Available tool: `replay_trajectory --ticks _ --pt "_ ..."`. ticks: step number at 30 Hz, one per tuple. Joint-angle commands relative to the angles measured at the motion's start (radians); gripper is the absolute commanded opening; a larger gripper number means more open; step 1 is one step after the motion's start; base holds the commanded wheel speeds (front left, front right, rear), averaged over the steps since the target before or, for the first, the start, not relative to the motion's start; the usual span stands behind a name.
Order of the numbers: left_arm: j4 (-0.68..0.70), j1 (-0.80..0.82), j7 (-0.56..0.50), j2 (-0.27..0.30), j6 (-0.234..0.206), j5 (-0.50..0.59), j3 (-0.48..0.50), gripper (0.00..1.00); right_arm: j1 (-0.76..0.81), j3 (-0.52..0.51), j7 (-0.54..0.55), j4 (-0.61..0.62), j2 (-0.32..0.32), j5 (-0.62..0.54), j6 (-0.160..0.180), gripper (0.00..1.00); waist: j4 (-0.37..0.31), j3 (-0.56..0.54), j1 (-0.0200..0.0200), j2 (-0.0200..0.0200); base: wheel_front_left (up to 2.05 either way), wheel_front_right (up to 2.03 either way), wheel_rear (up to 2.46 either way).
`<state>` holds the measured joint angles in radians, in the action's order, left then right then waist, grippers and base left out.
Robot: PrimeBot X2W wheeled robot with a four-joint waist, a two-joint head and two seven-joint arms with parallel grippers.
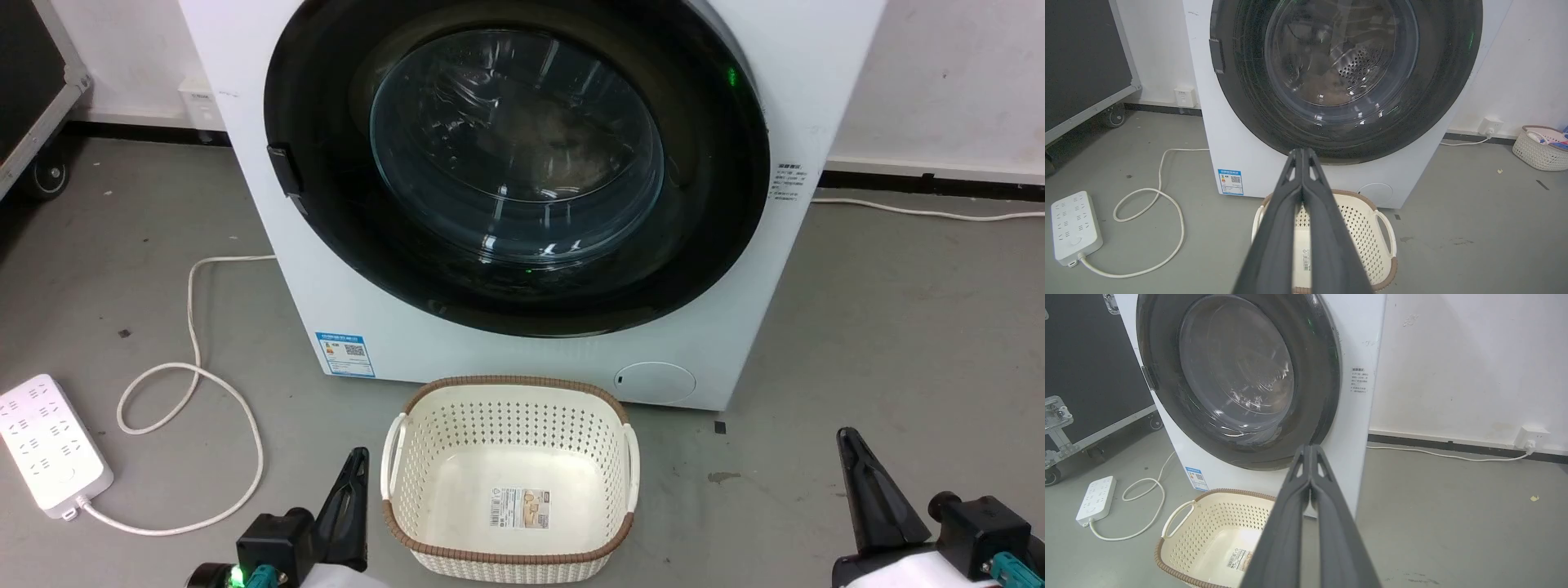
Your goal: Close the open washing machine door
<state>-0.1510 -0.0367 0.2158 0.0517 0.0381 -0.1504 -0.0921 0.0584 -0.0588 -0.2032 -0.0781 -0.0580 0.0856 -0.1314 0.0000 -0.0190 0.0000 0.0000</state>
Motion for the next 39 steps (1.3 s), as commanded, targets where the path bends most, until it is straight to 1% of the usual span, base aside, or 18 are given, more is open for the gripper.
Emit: replay_trajectory --ticks 1,39 --pt "0.008 0.006 -0.007 0.0 -0.003 0.011 0.003 0.0 -0.01 0.002 0.008 0.009 0.001 -0.008 0.0 0.0 0.0 0.0 0.0 0.0 0.0 0.0 0.0" --pt "0.06 0.017 -0.083 0.0 -0.016 0.062 0.036 0.0 -0.027 0.023 0.079 0.034 0.004 -0.036 0.0 0.0 0.0 0.007 0.0 0.0 0.0 0.0 0.0"
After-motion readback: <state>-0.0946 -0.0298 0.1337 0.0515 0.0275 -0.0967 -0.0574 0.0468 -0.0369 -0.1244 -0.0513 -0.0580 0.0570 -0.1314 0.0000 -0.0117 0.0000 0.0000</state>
